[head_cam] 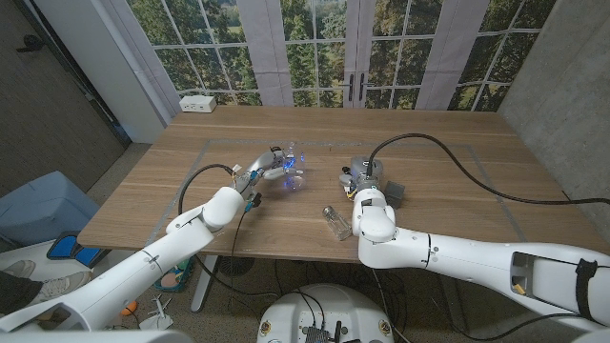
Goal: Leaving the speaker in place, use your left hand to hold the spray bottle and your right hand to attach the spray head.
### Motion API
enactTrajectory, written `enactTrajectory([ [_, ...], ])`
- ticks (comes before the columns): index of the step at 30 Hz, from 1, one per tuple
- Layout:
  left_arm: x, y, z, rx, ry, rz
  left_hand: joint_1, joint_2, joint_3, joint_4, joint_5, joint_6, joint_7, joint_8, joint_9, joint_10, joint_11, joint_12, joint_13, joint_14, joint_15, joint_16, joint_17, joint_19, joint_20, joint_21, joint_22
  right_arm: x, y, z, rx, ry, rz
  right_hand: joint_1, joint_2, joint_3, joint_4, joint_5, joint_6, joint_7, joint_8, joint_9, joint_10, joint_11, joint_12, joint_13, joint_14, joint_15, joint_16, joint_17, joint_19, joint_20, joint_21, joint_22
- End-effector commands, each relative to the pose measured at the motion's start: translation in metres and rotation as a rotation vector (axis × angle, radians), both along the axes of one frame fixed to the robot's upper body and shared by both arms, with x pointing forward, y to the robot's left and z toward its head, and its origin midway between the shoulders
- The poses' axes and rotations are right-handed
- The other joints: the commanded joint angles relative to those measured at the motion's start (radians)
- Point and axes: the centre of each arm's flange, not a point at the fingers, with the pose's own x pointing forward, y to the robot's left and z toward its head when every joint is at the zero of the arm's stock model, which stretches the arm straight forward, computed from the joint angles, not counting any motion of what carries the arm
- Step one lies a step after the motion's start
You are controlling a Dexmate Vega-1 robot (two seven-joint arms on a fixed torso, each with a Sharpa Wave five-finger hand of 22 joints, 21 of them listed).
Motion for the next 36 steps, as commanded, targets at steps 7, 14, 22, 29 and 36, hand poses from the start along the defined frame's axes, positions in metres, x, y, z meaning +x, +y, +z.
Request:
enactTrajectory([
  [7, 0.0, 0.002, 0.0, -0.007, 0.0, 0.0, 0.176, 0.218, 0.092, 0.087, 0.005, 0.264, -0.074, 0.005, 0.004, 0.14, -0.131, 0.002, 0.003, 0.005, -0.16, -0.003, 0.004, -0.004, -0.003, 0.008, 0.003, 0.017, 0.008, -0.006, -0.027, -0.005, -0.032, 0.011, 0.004, -0.004, -0.004, 0.001, 0.046, -0.001, 0.021, 0.006, 0.026, -0.015, 0.012, 0.012, 0.018, -0.036, 0.019, 0.013, 0.019, -0.012, 0.012, 0.005],
  [14, 0.001, 0.004, 0.001, -0.009, 0.001, -0.002, 0.174, 0.218, 0.092, 0.087, 0.005, 0.264, -0.072, 0.005, 0.004, 0.14, -0.131, 0.001, 0.004, 0.004, -0.159, -0.004, 0.003, -0.004, -0.003, 0.009, 0.003, 0.019, 0.01, -0.008, -0.057, -0.027, -0.055, 0.134, 0.005, 0.03, -0.034, 0.006, 0.104, -0.027, 0.052, 0.008, 0.059, -0.041, 0.024, 0.034, 0.045, -0.071, 0.043, 0.029, 0.04, -0.034, 0.022, 0.004],
  [22, 0.001, 0.005, 0.001, -0.01, 0.002, -0.001, 0.172, 0.219, 0.093, 0.089, 0.005, 0.264, -0.074, 0.004, 0.005, 0.14, -0.131, -0.002, 0.004, 0.005, -0.158, -0.004, 0.004, -0.005, -0.003, 0.01, 0.003, 0.021, 0.009, -0.01, -0.101, -0.023, -0.099, 0.285, 0.007, 0.06, -0.028, 0.005, 0.107, -0.067, 0.063, 0.01, 0.1, -0.079, 0.04, 0.061, 0.094, -0.116, 0.095, 0.064, 0.06, -0.062, 0.035, 0.006],
  [29, 0.001, 0.005, 0.001, -0.012, 0.005, 0.0, 0.172, 0.219, 0.093, 0.088, 0.005, 0.263, -0.073, 0.003, 0.005, 0.141, -0.13, -0.003, 0.004, 0.005, -0.159, -0.004, 0.004, -0.005, -0.004, 0.011, 0.003, 0.025, 0.006, -0.012, -0.164, -0.06, -0.176, 0.441, 0.06, 0.096, -0.025, 0.02, 0.158, -0.111, 0.094, 0.011, 0.223, -0.115, 0.092, 0.098, 0.294, -0.177, 0.241, 0.166, 0.169, -0.114, 0.109, 0.02],
  [36, 0.0, 0.004, 0.001, -0.011, 0.003, -0.003, 0.17, 0.218, 0.093, 0.088, 0.005, 0.264, -0.072, 0.002, 0.006, 0.139, -0.128, -0.006, 0.004, 0.004, -0.159, -0.005, 0.003, -0.005, -0.003, 0.012, 0.003, 0.026, 0.002, -0.011, -0.142, -0.071, -0.175, 0.488, 0.078, 0.105, -0.008, 0.028, 0.235, -0.132, 0.129, 0.006, 0.442, -0.124, 0.203, 0.161, 0.448, -0.173, 0.31, 0.245, 0.224, -0.146, 0.189, 0.046],
])
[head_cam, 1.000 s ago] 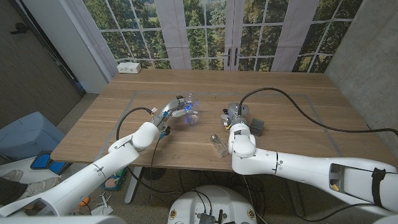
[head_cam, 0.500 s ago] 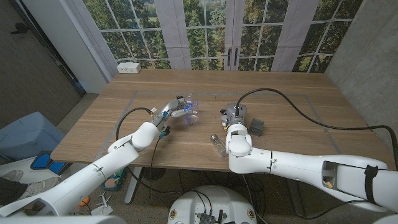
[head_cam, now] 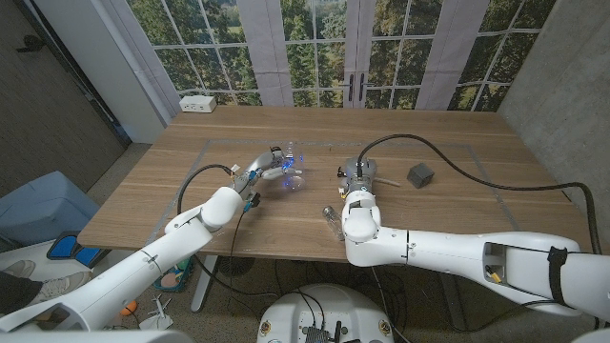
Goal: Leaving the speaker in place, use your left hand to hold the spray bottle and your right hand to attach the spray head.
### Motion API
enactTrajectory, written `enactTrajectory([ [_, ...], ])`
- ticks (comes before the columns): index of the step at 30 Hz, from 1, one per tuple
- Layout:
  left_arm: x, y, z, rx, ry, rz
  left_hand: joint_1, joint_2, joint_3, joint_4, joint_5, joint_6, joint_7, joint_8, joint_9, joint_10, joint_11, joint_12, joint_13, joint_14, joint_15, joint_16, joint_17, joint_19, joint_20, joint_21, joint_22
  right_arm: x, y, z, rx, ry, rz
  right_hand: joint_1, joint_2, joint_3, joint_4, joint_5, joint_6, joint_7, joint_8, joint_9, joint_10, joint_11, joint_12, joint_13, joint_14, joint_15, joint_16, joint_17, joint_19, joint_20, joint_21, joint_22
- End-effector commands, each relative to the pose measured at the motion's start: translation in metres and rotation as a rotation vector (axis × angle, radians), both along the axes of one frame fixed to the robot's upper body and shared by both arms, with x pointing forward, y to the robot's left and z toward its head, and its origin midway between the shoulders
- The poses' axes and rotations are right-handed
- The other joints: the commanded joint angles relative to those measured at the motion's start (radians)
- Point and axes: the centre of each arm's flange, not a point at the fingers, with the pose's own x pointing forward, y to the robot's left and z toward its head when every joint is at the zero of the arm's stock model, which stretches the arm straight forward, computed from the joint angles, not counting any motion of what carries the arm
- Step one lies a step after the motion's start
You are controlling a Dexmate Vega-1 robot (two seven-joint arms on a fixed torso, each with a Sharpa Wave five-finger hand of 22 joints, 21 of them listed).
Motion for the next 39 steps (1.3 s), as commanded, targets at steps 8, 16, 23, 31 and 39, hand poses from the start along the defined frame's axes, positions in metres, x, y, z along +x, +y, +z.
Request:
enactTrajectory([
  [8, -0.002, -0.002, -0.001, 0.004, 0.001, -0.002, 0.168, 0.218, 0.094, 0.088, 0.004, 0.262, -0.07, 0.0, 0.003, 0.136, -0.131, 0.0, 0.004, 0.003, -0.158, 0.0, 0.003, -0.002, 0.0, 0.01, 0.003, -0.003, -0.011, 0.004, -0.008, -0.118, -0.009, 0.078, 0.04, 0.01, 0.006, 0.005, 0.143, -0.096, 0.082, -0.004, 0.184, -0.068, 0.071, 0.053, 0.107, -0.157, 0.034, 0.055, 0.059, -0.025, 0.073, 0.021],
  [16, -0.003, -0.005, 0.0, 0.009, -0.002, -0.003, 0.168, 0.219, 0.094, 0.088, 0.004, 0.262, -0.071, -0.001, 0.003, 0.14, -0.129, 0.0, 0.005, 0.003, -0.16, 0.0, 0.003, -0.002, 0.001, 0.011, 0.003, -0.01, -0.019, 0.011, 0.082, -0.232, 0.047, 0.089, 0.027, 0.015, 0.003, -0.007, 0.166, -0.099, 0.09, -0.009, 0.219, -0.068, 0.075, 0.047, 0.145, -0.158, 0.031, 0.068, 0.075, -0.032, 0.103, 0.027],
  [23, -0.005, -0.007, -0.001, 0.014, -0.002, -0.005, 0.168, 0.22, 0.095, 0.087, 0.004, 0.262, -0.073, -0.001, 0.004, 0.137, -0.132, -0.003, 0.005, 0.004, -0.161, 0.0, 0.004, -0.002, 0.0, 0.013, 0.003, -0.018, -0.026, 0.019, 0.193, -0.37, 0.108, 0.096, 0.018, 0.018, 0.002, -0.014, 0.175, -0.099, 0.092, -0.011, 0.229, -0.066, 0.07, 0.041, 0.151, -0.157, 0.021, 0.073, 0.073, -0.03, 0.115, 0.03],
  [31, -0.005, -0.009, 0.0, 0.02, -0.005, -0.007, 0.167, 0.221, 0.096, 0.087, 0.004, 0.263, -0.072, -0.002, 0.004, 0.139, -0.131, -0.005, 0.005, 0.004, -0.161, 0.0, 0.004, -0.003, 0.0, 0.014, 0.003, -0.023, -0.031, 0.025, 0.272, -0.482, 0.155, 0.097, 0.01, 0.02, 0.005, -0.02, 0.177, -0.1, 0.092, -0.012, 0.231, -0.066, 0.067, 0.042, 0.148, -0.155, 0.005, 0.077, 0.066, -0.029, 0.128, 0.034],
  [39, -0.005, -0.011, 0.002, 0.025, -0.008, -0.009, 0.167, 0.22, 0.096, 0.086, 0.004, 0.264, -0.072, -0.002, 0.005, 0.14, -0.133, -0.006, 0.005, 0.003, -0.161, 0.0, 0.004, -0.004, 0.0, 0.015, 0.003, -0.026, -0.035, 0.028, 0.406, -0.526, 0.207, 0.098, 0.008, 0.025, 0.007, -0.023, 0.177, -0.101, 0.09, -0.013, 0.237, -0.066, 0.061, 0.034, 0.147, -0.155, -0.01, 0.079, 0.06, -0.027, 0.14, 0.036],
])
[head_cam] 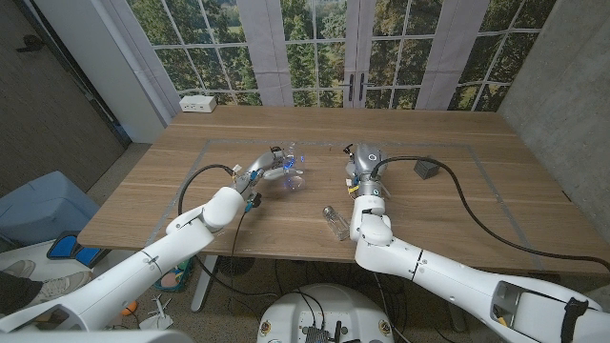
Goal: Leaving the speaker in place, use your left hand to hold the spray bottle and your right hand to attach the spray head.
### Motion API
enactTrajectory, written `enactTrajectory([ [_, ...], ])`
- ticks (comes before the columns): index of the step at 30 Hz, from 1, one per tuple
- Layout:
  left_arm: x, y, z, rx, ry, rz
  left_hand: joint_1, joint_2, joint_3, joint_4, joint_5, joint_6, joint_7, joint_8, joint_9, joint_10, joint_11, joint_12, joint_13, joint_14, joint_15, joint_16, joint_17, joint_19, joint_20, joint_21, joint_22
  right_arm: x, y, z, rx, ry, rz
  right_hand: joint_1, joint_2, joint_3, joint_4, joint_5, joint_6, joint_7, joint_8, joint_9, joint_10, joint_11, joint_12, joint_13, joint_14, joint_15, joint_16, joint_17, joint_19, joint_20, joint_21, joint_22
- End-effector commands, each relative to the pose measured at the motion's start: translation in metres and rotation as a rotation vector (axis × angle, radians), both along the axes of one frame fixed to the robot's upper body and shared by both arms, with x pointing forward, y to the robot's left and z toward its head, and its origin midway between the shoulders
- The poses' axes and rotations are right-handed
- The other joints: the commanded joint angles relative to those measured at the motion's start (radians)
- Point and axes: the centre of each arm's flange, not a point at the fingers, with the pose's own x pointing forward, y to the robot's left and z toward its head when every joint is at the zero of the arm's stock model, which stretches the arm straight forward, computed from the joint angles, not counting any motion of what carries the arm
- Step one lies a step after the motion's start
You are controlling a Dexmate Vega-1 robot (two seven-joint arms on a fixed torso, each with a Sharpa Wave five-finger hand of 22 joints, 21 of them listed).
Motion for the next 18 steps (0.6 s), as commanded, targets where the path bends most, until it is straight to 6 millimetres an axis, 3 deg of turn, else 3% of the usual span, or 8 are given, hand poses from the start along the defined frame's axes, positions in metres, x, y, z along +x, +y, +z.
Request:
enactTrajectory([
  [1, 0.0, -0.003, 0.002, 0.009, -0.004, -0.004, 0.167, 0.22, 0.094, 0.088, 0.005, 0.264, -0.072, 0.005, 0.004, 0.14, -0.134, 0.006, 0.006, 0.004, -0.161, 0.0, 0.004, -0.003, 0.0, 0.007, 0.003, -0.007, -0.014, 0.006, 0.19, -0.112, 0.091, 0.061, 0.045, 0.026, 0.006, 0.001, 0.141, -0.136, 0.004, 0.003, 0.138, -0.127, -0.001, -0.001, 0.005, -0.108, -0.007, 0.004, -0.007, -0.02, 0.009, 0.004],
  [18, 0.002, -0.005, 0.003, 0.022, -0.008, -0.005, 0.166, 0.22, 0.095, 0.088, 0.005, 0.263, -0.074, 0.003, 0.005, 0.14, -0.133, 0.003, 0.006, 0.003, -0.16, 0.0, 0.004, -0.005, 0.001, 0.01, 0.003, -0.006, -0.022, 0.02, 0.511, -0.179, 0.28, 0.055, 0.04, 0.035, 0.013, 0.0, 0.135, -0.127, -0.002, 0.002, 0.139, -0.12, -0.005, 0.003, -0.007, -0.104, -0.058, -0.003, -0.03, -0.01, 0.034, 0.009],
])
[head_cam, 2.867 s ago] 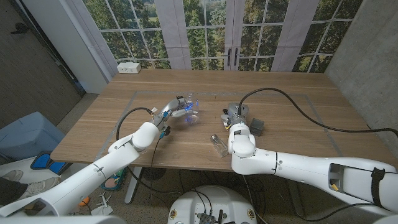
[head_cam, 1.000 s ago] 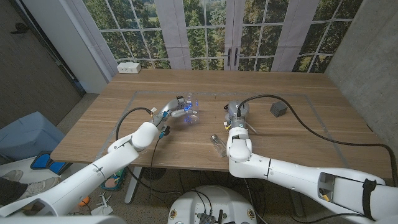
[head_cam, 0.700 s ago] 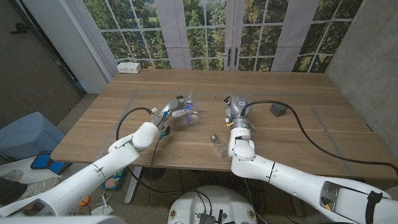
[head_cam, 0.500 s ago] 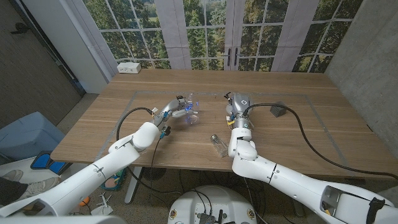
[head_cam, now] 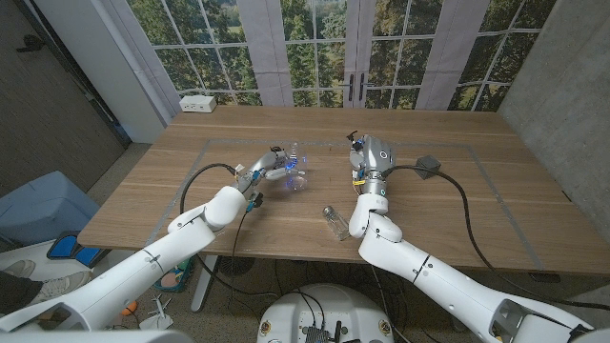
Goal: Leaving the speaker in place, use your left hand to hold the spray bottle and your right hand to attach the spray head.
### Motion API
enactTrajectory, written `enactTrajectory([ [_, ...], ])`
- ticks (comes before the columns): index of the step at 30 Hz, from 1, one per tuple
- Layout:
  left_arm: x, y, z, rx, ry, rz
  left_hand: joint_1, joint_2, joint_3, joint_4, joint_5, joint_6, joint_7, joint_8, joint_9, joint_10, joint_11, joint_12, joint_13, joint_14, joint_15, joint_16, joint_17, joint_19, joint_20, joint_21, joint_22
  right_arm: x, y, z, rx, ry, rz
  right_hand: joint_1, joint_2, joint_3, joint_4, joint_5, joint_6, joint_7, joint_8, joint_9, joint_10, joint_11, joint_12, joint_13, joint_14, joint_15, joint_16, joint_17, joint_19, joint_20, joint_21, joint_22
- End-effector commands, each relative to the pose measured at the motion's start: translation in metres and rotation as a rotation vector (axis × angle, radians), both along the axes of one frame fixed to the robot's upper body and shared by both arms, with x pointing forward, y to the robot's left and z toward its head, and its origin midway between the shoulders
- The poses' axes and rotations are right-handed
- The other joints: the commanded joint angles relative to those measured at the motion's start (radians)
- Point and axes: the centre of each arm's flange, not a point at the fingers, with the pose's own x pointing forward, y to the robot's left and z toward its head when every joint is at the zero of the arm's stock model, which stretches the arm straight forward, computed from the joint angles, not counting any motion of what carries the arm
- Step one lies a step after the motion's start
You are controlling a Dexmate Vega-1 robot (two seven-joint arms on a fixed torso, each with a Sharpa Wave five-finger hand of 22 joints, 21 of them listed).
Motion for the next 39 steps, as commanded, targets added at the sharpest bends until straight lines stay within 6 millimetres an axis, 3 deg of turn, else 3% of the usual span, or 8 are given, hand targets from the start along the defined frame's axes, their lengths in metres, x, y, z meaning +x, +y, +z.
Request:
enactTrajectory([
  [1, 0.001, -0.001, 0.0, 0.01, -0.001, -0.001, 0.166, 0.22, 0.095, 0.088, 0.006, 0.263, -0.074, 0.002, 0.005, 0.14, -0.133, 0.006, 0.0, 0.003, -0.16, 0.0, 0.004, -0.005, 0.001, 0.01, 0.003, -0.001, -0.009, 0.012, 0.249, -0.059, 0.149, 0.041, 0.053, 0.036, 0.014, 0.005, 0.134, -0.127, 0.0, 0.001, 0.121, -0.116, 0.006, 0.006, -0.002, -0.107, -0.005, 0.001, -0.004, -0.012, 0.009, 0.005],
  [19, 0.004, -0.003, 0.003, 0.028, 0.005, -0.001, 0.164, 0.22, 0.096, 0.088, 0.006, 0.263, -0.074, 0.001, 0.006, 0.141, -0.133, 0.003, 0.0, 0.002, -0.159, -0.001, 0.004, -0.007, 0.002, 0.012, 0.003, -0.01, -0.012, 0.037, 0.511, -0.098, 0.435, 0.039, 0.053, 0.041, 0.014, 0.009, 0.119, -0.115, -0.008, 0.002, 0.109, -0.106, 0.002, 0.016, -0.009, -0.106, -0.033, 0.005, -0.031, -0.004, 0.027, 0.007],
  [39, 0.007, -0.009, 0.005, 0.071, 0.02, -0.011, 0.163, 0.22, 0.096, 0.087, 0.005, 0.264, -0.074, -0.001, 0.007, 0.146, -0.134, 0.002, 0.001, 0.002, -0.158, -0.001, 0.004, -0.009, 0.004, 0.015, 0.003, -0.021, -0.009, 0.047, 0.546, -0.265, 0.576, 0.04, 0.052, 0.042, 0.013, 0.012, 0.122, -0.12, -0.009, 0.004, 0.104, -0.109, 0.001, 0.026, -0.007, -0.108, -0.046, 0.015, -0.05, -0.008, 0.043, 0.007],
])
